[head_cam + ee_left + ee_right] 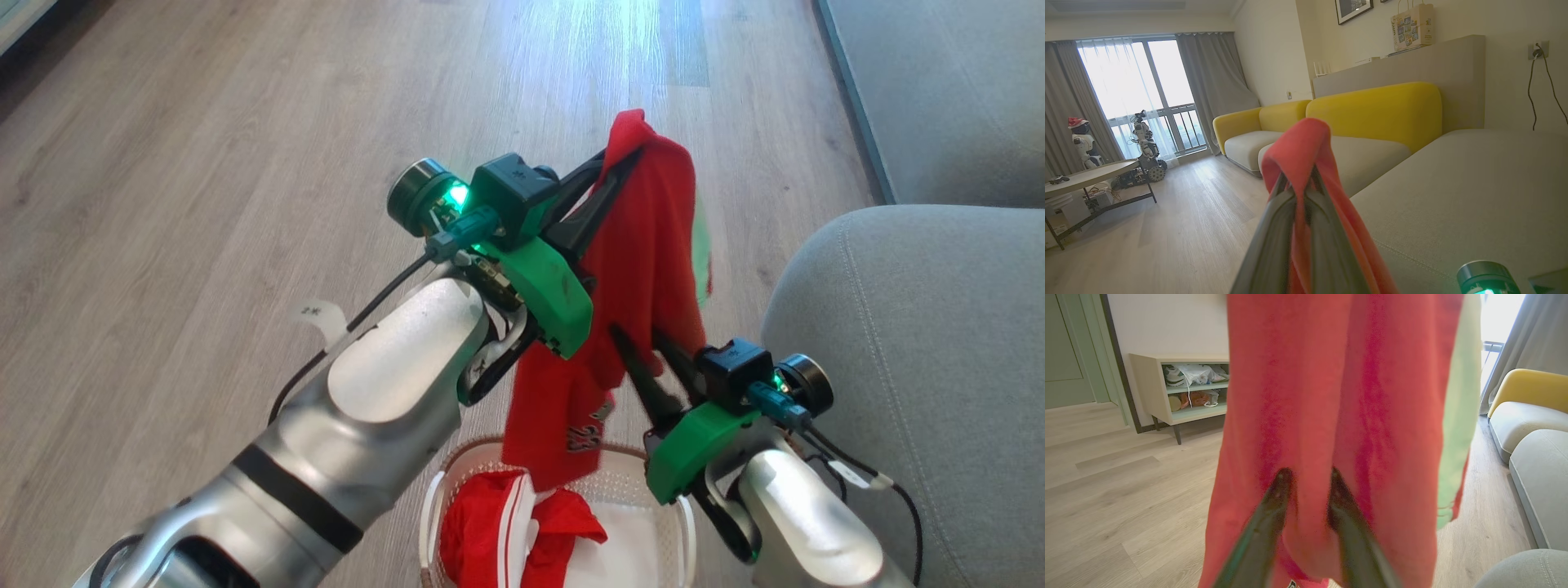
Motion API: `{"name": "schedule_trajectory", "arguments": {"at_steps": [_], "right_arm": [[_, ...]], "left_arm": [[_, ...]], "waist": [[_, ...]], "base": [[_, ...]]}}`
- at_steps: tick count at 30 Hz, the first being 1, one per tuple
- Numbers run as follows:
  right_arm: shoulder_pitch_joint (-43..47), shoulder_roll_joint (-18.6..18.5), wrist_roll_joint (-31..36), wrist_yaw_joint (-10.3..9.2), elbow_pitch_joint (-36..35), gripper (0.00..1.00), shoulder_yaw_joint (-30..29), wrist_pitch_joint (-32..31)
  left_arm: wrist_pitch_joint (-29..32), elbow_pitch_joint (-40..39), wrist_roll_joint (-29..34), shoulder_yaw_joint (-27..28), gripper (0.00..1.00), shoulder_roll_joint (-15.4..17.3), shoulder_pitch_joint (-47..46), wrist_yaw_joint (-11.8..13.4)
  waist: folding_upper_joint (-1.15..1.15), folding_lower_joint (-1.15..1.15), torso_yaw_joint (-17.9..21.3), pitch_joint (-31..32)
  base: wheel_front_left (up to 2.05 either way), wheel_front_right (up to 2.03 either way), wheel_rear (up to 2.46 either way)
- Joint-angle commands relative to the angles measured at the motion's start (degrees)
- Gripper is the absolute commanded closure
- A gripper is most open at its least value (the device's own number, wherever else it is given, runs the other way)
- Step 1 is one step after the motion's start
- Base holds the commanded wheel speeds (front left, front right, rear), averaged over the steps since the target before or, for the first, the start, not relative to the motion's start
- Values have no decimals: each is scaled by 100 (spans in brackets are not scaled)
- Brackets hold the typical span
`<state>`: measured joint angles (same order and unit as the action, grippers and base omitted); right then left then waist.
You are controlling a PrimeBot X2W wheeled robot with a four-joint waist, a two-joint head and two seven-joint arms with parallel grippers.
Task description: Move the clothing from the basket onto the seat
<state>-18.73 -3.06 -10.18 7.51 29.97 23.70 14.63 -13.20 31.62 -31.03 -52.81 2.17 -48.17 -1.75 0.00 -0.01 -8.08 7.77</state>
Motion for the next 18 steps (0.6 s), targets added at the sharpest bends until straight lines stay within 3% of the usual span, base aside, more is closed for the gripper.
{"name": "schedule_trajectory", "arguments": {"at_steps": [1,9,10,12,13,14,18], "right_arm": [[-342,18,-33,-2,-141,100,49,37],[-363,18,129,-2,-266,100,-289,37],[-371,18,152,-2,-291,100,-326,37],[-411,18,209,-2,-356,100,-399,37],[-440,18,253,-2,-385,100,-437,37],[-476,18,299,-2,-415,100,-482,37],[-659,18,512,-2,-543,100,-770,37]], "left_arm": [[-46,-155,-36,198,100,71,-460,52],[-100,154,-220,289,100,90,-252,115],[-110,189,-231,310,94,103,-221,121],[-130,244,-304,381,56,120,-132,100],[-137,271,-355,422,13,128,-77,83],[-144,300,-400,463,0,138,-22,71],[-169,374,-472,669,0,190,204,132]], "waist": [[0,1,0,-5],[0,1,156,-72],[0,1,194,-82],[0,1,280,-101],[0,1,330,-111],[0,1,382,-124],[0,1,638,-192]], "base": [[0,0,0],[0,0,0],[0,0,0],[0,0,0],[0,0,0],[0,0,0],[0,0,0]]}}
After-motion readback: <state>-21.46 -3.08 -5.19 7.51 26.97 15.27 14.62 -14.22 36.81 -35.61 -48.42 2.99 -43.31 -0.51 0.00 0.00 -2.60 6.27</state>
